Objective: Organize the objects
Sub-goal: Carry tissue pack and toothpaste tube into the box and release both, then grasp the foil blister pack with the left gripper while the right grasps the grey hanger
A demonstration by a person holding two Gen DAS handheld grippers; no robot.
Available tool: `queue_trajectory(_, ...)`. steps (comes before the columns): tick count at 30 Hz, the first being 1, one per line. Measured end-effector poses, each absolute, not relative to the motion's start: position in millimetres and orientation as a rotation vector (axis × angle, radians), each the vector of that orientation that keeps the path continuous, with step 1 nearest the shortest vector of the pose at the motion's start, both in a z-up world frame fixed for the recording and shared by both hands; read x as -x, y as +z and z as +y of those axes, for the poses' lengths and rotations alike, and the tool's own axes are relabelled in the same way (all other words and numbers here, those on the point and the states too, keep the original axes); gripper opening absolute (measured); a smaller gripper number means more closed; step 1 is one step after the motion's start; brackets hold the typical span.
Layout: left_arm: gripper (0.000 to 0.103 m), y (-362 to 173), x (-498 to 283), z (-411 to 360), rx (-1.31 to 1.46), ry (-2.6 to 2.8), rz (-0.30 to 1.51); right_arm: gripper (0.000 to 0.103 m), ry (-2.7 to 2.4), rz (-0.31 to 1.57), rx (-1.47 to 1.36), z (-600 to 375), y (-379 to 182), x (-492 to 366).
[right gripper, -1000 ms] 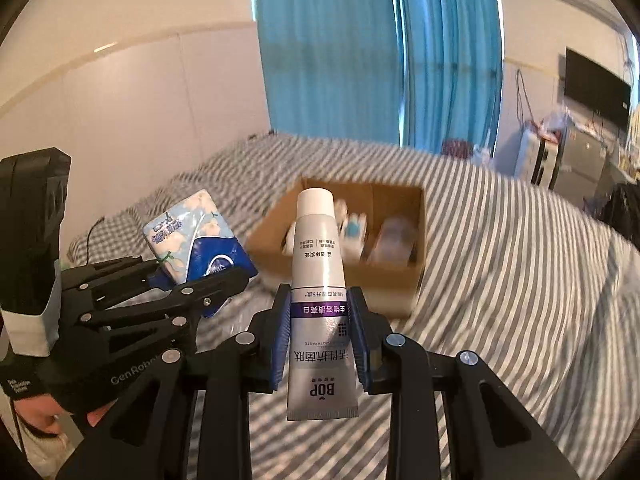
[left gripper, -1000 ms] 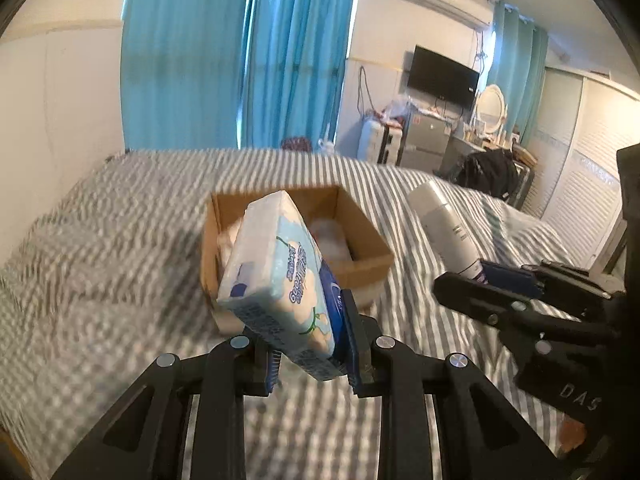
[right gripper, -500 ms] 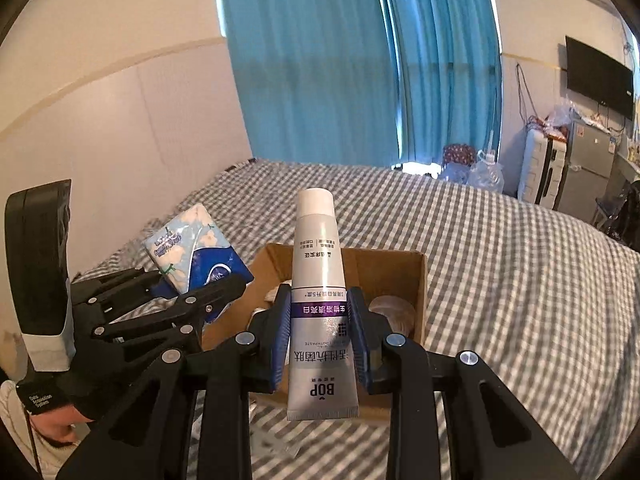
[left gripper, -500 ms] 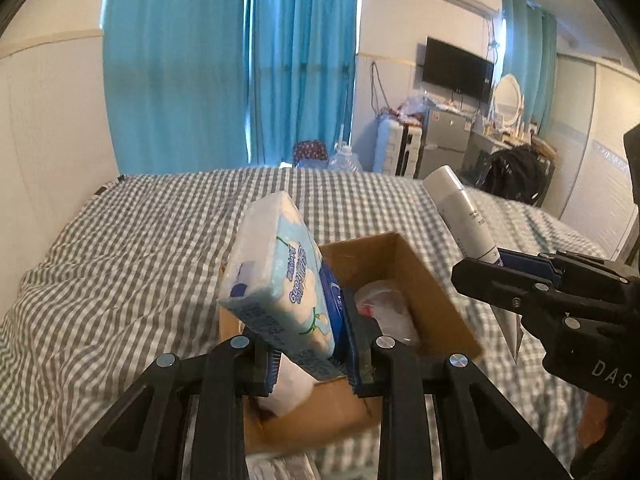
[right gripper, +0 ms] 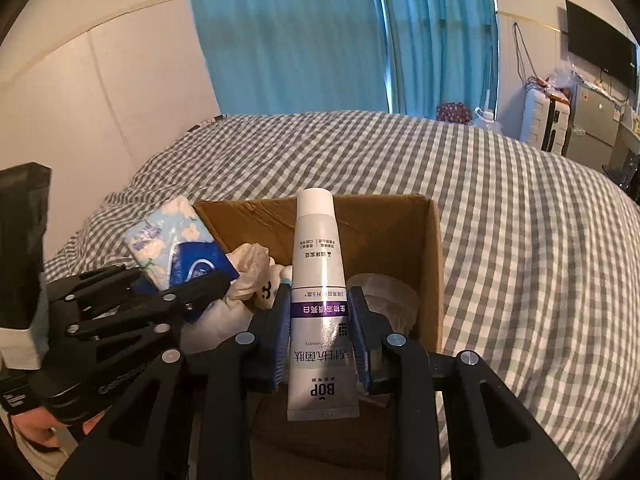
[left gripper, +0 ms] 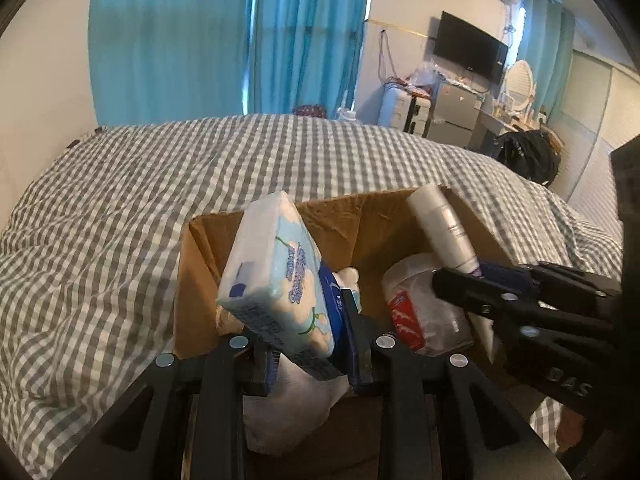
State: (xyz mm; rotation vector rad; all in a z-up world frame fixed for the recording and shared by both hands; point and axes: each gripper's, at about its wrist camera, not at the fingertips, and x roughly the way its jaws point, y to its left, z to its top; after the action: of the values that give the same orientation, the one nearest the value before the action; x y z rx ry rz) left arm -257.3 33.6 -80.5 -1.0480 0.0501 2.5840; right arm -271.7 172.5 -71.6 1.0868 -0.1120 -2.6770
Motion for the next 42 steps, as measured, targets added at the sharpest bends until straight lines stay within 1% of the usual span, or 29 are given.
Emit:
queue_trajectory(4,0.027,-76.9,258.1,34.9,1.062,2.578,0.072,0.027,-2.69,-0.102,-1.06,170.7,-65.7,265.4)
queue_trajectory(6,0.028,-72.2,254.0,35.4,1.068,2.57,0.08,0.033,-2.719,-0.072,-1.042,162.5,-60.3,253.2)
queue_trajectory(8,0.035,-63.6,248.6,36.7,1.069,2.581,0.085,0.055,-2.748,-0.065,-1.033,163.5,-50.9,247.5)
queue_trajectory(9,0.046,-58.2,243.6,35.4,1.061,2.589,0.082,0.057,-2.764,-0.069,-1.024,165.4,-45.1,244.0)
queue_trajectory(10,0.062,-53.2,239.6,34.1,1.053,2.598,0.078,0.058,-2.774,-0.073,-1.013,169.0,-38.9,242.0)
queue_trajectory(12,0.073,-36.0,227.6,31.6,1.014,2.632,0.063,0.061,-2.796,-0.064,-0.991,172.6,-23.7,230.7)
queue_trajectory(14,0.077,-17.3,213.5,28.9,0.977,2.655,0.062,0.069,-2.824,-0.043,-0.963,175.2,-7.1,215.8)
queue_trajectory(15,0.081,-10.0,207.6,28.6,0.964,2.666,0.066,0.072,-2.841,-0.038,-0.937,177.6,2.6,208.3)
queue_trajectory(17,0.089,7.3,192.6,27.6,0.924,2.699,0.073,0.082,-2.856,-0.032,-0.906,180.9,19.3,196.5)
queue_trajectory(18,0.094,13.6,186.8,26.9,0.906,2.709,0.076,0.084,-2.867,-0.029,-0.888,184.2,27.4,190.2)
queue_trajectory(19,0.097,20.6,178.9,26.5,0.885,2.719,0.081,0.088,-2.881,-0.022,-0.87,185.2,34.2,181.8)
queue_trajectory(20,0.097,27.9,170.2,25.8,0.861,2.727,0.085,0.092,-2.895,-0.011,-0.855,184.8,41.7,173.0)
queue_trajectory(25,0.1,48.1,136.4,22.9,0.794,2.727,0.088,0.103,-2.933,0.002,-0.779,191.4,64.2,130.5)
queue_trajectory(28,0.103,53.5,119.4,21.1,0.751,2.743,0.111,0.103,-2.944,-0.016,-0.769,198.5,64.7,105.8)
queue_trajectory(34,0.103,42.0,94.6,14.3,0.749,2.78,0.094,0.103,-2.994,0.008,-0.78,210.2,54.7,81.7)
queue_trajectory(39,0.103,12.6,87.7,8.7,0.804,2.815,0.08,0.103,-2.981,-0.054,-0.821,215.3,29.6,86.3)
queue_trajectory(42,0.103,-8.9,88.1,5.5,0.838,2.837,0.062,0.103,-2.986,-0.046,-0.876,213.4,7.4,95.0)
